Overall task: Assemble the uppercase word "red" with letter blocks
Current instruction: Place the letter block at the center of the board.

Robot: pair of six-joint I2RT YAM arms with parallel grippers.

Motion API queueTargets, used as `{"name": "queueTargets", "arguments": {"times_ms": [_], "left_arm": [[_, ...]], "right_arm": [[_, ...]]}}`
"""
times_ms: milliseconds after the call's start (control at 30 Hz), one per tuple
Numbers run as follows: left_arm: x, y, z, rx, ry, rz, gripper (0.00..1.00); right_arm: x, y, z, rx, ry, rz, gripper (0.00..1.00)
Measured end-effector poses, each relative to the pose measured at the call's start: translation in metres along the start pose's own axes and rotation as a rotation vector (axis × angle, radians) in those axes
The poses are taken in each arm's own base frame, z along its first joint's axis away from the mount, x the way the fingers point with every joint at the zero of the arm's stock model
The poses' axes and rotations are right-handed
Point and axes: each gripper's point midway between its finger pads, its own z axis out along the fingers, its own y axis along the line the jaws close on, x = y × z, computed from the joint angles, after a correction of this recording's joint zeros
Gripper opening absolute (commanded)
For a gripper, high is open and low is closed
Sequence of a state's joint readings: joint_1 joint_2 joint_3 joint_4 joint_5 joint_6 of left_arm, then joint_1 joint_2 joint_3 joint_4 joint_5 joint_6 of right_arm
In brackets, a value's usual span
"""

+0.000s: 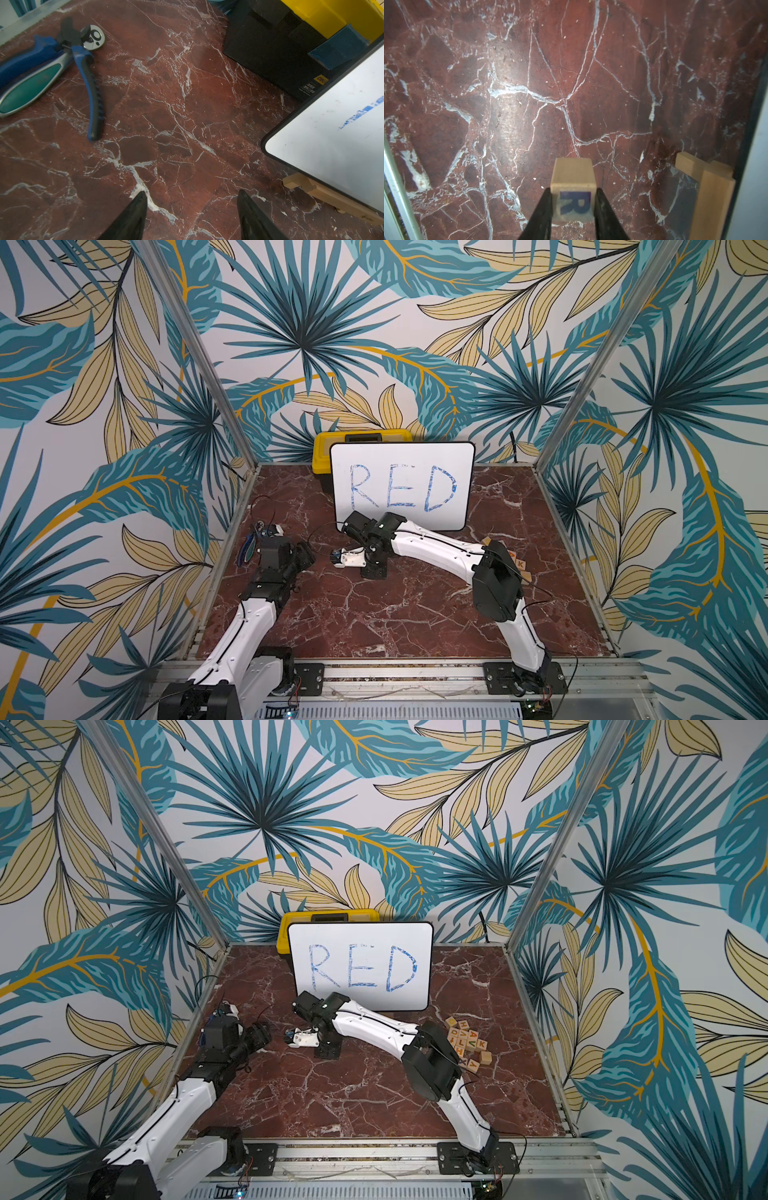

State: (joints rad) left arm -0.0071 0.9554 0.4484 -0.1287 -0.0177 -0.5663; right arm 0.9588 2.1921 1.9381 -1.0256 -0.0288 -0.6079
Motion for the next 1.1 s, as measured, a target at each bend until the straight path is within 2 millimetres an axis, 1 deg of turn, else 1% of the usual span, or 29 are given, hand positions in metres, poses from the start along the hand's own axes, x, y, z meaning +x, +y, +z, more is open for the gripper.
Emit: {"name": "queueTargets", "arguments": {"times_ms": [167, 333, 633, 767, 967, 1100], "left_arm": [[-0.001, 0.003, 0.0, -0.004, -0.002, -0.015, 0.7], [0.004, 0.006, 0.0, -0.009, 0.007, -0.02, 0.69], [0.003, 0.004, -0.002, 0.003, 0.004, -0.021, 0.69], [0.001, 0.003, -0.003, 0.007, -0.002, -0.021, 0.69], [0.002, 0.003, -0.003, 0.008, -0.001, -0.021, 0.69], [0.002, 0.003, -0.003, 0.01, 0.0, -0.021, 0.69]], "right_arm": [[-0.001, 0.001, 0.011, -0.022, 0.027, -0.037, 0.18], [-0.002, 0.001, 0.021, -0.033, 0.043, -0.053, 0.18], [0.001, 0.0, 0.039, -0.046, 0.075, -0.053, 0.19], [0.001, 0.0, 0.041, -0.047, 0.077, -0.053, 0.21], [0.002, -0.001, 0.041, -0.039, 0.081, -0.053, 0.29], [0.003, -0.004, 0.041, -0.026, 0.087, -0.052, 0.32]]}}
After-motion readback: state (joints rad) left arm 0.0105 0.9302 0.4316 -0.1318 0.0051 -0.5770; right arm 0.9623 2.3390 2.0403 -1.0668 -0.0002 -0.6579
